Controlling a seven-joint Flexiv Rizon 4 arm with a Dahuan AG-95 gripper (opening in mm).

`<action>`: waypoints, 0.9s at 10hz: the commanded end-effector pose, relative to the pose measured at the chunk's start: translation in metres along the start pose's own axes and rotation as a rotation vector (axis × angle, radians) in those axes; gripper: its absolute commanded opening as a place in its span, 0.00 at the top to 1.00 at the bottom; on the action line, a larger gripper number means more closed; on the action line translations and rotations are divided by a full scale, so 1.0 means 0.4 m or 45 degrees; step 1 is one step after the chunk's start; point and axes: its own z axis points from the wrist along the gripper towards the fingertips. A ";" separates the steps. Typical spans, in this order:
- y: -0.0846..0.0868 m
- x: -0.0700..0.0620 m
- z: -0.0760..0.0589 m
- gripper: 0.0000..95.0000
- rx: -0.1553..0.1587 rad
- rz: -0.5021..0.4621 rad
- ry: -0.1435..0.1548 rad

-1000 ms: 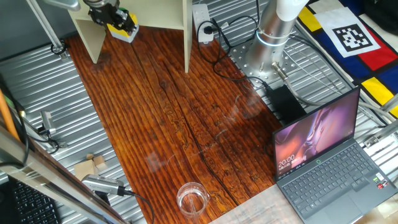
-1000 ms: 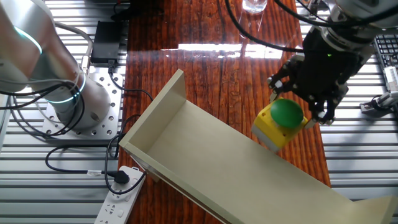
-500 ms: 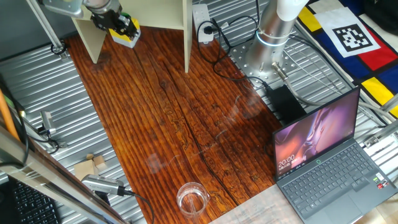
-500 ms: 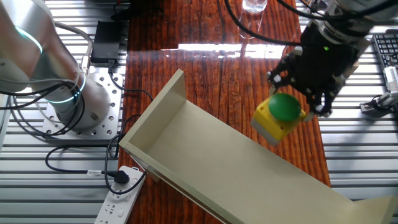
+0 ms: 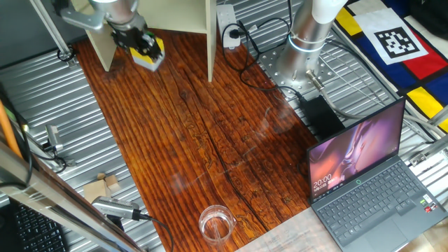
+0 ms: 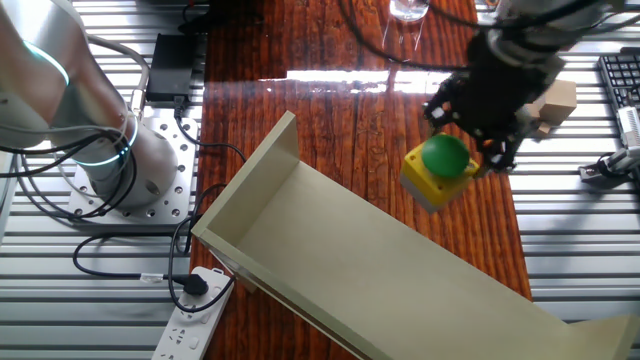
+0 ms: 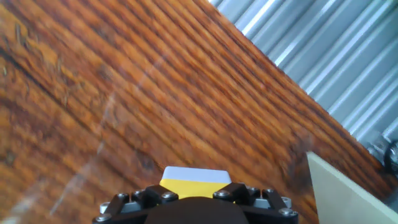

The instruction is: Take the object down from the shelf

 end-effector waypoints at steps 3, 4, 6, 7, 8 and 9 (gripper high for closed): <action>0.059 -0.049 0.101 1.00 -0.048 0.024 -0.104; 0.074 -0.057 0.146 1.00 -0.073 0.034 -0.142; 0.092 -0.060 0.235 1.00 -0.091 0.031 -0.193; 0.105 -0.047 0.258 1.00 -0.088 0.030 -0.182; 0.105 -0.050 0.254 1.00 -0.077 -0.003 -0.163; 0.105 -0.057 0.244 1.00 -0.063 0.002 -0.148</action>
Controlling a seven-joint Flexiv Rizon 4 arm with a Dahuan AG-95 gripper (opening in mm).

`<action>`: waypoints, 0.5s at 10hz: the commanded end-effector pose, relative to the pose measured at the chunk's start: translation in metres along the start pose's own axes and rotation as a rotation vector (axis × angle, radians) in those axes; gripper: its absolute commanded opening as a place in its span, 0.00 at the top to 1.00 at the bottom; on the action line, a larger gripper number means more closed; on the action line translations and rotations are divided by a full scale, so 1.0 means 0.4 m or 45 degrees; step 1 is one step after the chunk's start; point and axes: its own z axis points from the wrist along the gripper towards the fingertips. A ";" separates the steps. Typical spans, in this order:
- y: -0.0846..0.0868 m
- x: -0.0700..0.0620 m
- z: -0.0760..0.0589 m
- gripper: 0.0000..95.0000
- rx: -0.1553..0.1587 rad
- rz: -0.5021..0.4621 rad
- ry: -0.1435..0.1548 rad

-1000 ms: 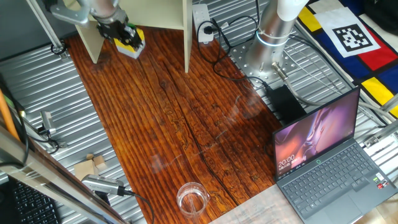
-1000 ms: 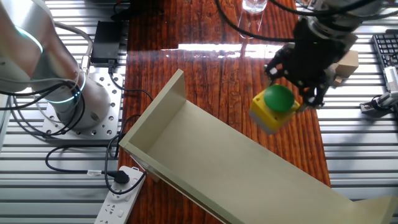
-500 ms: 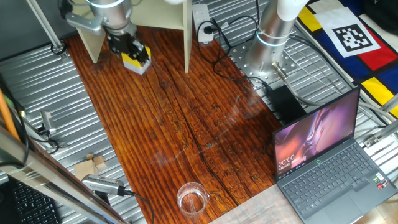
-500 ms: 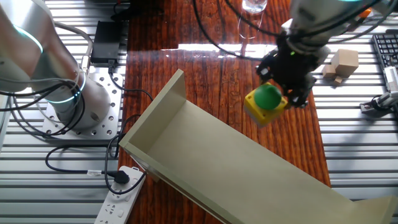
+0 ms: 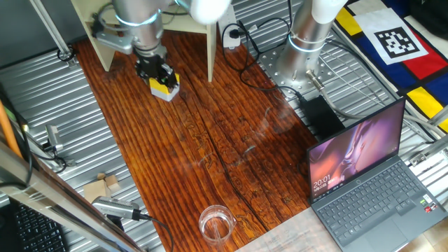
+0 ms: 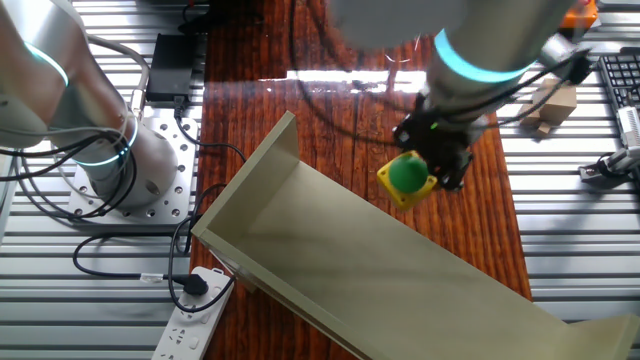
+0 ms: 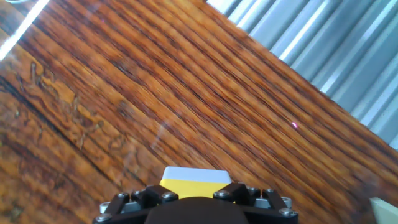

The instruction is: Take the object down from the shelf

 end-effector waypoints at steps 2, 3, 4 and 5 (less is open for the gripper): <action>0.002 -0.017 -0.026 1.00 0.019 -0.012 0.065; 0.002 -0.017 -0.026 1.00 0.019 -0.012 0.072; 0.002 -0.018 -0.027 1.00 0.026 -0.014 0.064; 0.003 -0.018 -0.027 1.00 0.023 -0.020 0.057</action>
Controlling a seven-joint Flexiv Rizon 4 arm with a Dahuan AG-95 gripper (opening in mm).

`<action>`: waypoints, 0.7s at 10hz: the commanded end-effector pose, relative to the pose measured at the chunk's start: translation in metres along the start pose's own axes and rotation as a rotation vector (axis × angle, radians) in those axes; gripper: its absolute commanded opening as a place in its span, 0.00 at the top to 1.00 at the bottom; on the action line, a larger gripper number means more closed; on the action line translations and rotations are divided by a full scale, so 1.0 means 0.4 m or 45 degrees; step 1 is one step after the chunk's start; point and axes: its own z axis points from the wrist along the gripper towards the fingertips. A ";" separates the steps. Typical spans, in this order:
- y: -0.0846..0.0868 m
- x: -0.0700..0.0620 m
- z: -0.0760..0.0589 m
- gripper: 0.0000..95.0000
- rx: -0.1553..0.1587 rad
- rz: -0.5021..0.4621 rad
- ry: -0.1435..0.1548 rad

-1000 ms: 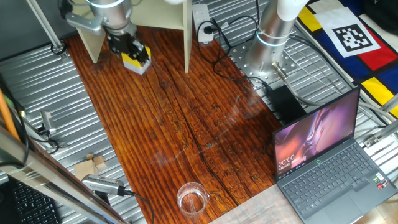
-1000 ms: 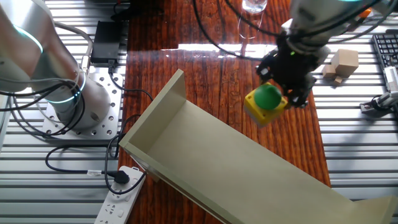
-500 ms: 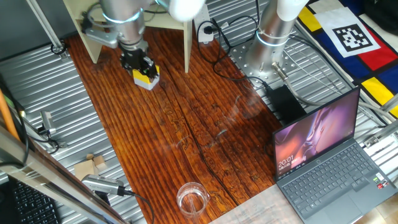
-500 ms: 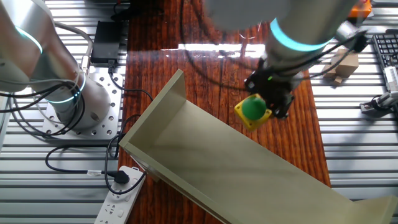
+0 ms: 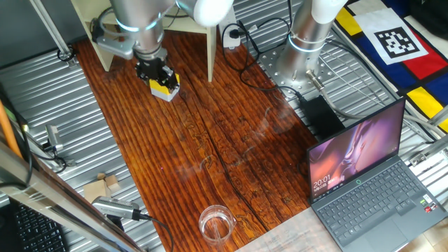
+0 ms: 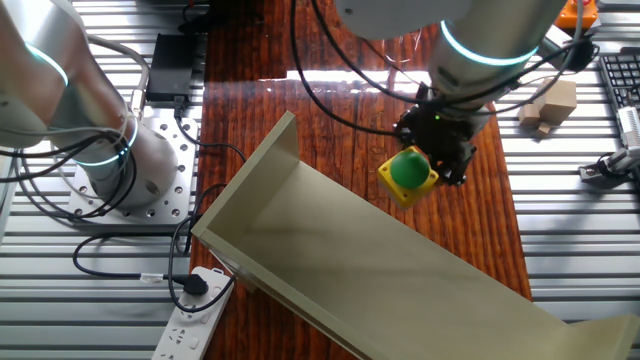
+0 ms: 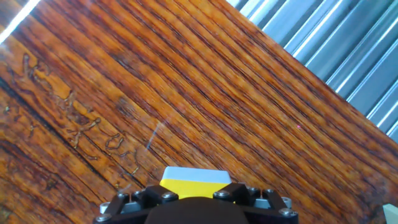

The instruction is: Take the object down from the shelf

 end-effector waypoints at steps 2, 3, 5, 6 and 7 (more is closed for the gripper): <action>0.001 0.003 -0.008 1.00 -0.009 -0.010 0.002; 0.000 0.003 -0.008 1.00 -0.011 -0.007 -0.004; -0.002 0.003 -0.009 1.00 -0.020 -0.054 -0.001; -0.002 0.003 -0.009 1.00 -0.041 -0.085 0.018; -0.002 0.003 -0.009 1.00 -0.068 -0.108 0.059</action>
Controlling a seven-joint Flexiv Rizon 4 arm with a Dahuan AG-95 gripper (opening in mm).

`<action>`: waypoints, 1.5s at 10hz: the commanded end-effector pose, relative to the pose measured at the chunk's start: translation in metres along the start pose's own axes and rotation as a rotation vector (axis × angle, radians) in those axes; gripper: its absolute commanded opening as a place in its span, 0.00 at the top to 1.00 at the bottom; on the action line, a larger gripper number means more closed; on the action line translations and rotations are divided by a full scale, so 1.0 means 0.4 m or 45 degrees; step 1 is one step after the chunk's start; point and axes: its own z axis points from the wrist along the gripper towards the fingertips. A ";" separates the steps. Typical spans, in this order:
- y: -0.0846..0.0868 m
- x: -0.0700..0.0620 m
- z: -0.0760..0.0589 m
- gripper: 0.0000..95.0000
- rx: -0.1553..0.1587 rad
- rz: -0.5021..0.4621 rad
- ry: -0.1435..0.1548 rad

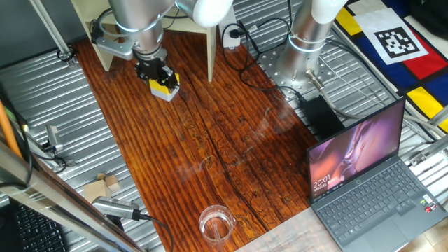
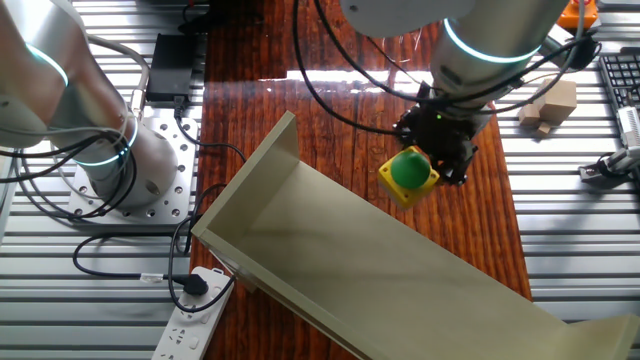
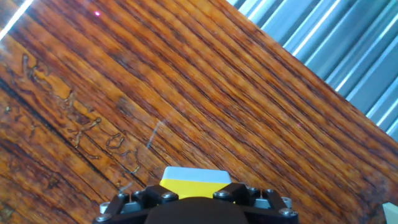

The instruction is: Take the object down from the shelf

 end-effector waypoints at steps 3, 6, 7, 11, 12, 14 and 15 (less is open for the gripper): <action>-0.001 -0.001 -0.002 1.00 -0.042 -0.089 0.094; -0.001 -0.001 -0.002 1.00 -0.045 -0.103 0.115; -0.001 -0.001 -0.002 1.00 -0.047 -0.091 0.105; 0.012 -0.018 0.015 1.00 -0.041 -0.046 0.094; 0.019 -0.027 0.029 1.00 -0.037 -0.038 0.091; 0.037 -0.050 0.072 1.00 -0.037 -0.028 0.079; 0.044 -0.057 0.090 1.00 -0.038 -0.036 0.075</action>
